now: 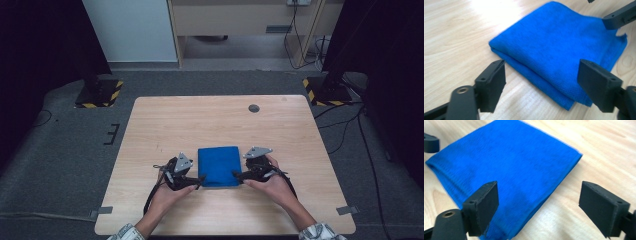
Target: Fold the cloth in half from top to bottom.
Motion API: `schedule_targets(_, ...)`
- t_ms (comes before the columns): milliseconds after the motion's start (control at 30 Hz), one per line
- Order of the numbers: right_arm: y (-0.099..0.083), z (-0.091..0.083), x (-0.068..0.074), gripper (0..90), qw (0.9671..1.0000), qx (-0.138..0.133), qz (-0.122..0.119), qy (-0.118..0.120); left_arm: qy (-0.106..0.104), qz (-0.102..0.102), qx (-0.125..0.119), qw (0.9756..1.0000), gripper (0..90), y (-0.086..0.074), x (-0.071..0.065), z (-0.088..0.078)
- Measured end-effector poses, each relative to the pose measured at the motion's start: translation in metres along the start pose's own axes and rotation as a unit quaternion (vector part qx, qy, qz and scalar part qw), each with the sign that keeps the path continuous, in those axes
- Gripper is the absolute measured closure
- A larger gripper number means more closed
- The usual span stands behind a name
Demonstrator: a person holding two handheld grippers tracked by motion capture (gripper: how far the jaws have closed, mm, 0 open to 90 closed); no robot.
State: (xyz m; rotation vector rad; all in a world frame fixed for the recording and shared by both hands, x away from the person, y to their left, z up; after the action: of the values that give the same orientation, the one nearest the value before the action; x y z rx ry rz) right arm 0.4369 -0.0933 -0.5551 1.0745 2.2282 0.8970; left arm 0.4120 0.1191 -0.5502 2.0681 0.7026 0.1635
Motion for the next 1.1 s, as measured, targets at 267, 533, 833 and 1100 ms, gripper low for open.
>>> schedule_targets(267, 0.008, 0.005, -0.013, 10.5, 0.9998, -0.006, 0.013, -0.013, 0.011, -0.020, -0.010, 0.9997, 12.8, 0.003, 0.012, -0.005)
schedule_targets(533, 0.011, 0.004, -0.027, 9.9, 0.9993, -0.005, 0.026, -0.027, 0.018, -0.034, -0.015, 0.9991, 9.9, 0.003, 0.022, -0.011)
schedule_targets(833, 0.012, 0.001, -0.045, 9.7, 0.9982, -0.009, 0.042, -0.043, 0.030, -0.044, -0.020, 0.9984, 9.6, 0.002, 0.034, -0.020)
schedule_targets(1100, 0.007, -0.002, -0.076, 9.9, 0.9943, -0.010, 0.074, -0.075, 0.055, -0.055, -0.018, 0.9968, 9.6, -0.005, 0.056, -0.035)
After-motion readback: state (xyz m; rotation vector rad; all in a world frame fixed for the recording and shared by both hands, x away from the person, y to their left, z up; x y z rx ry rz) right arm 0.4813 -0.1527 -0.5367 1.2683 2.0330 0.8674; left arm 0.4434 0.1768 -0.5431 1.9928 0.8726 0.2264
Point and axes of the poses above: each handheld gripper's, and its own axes: z roughly forward along the jaws, y roughly out of its top, x roughly to its left, the point moved 7 cm from there along z, roughly forward along the jaws, and after that the axes turned 15 degrees about -y, right-handed, at the moved point
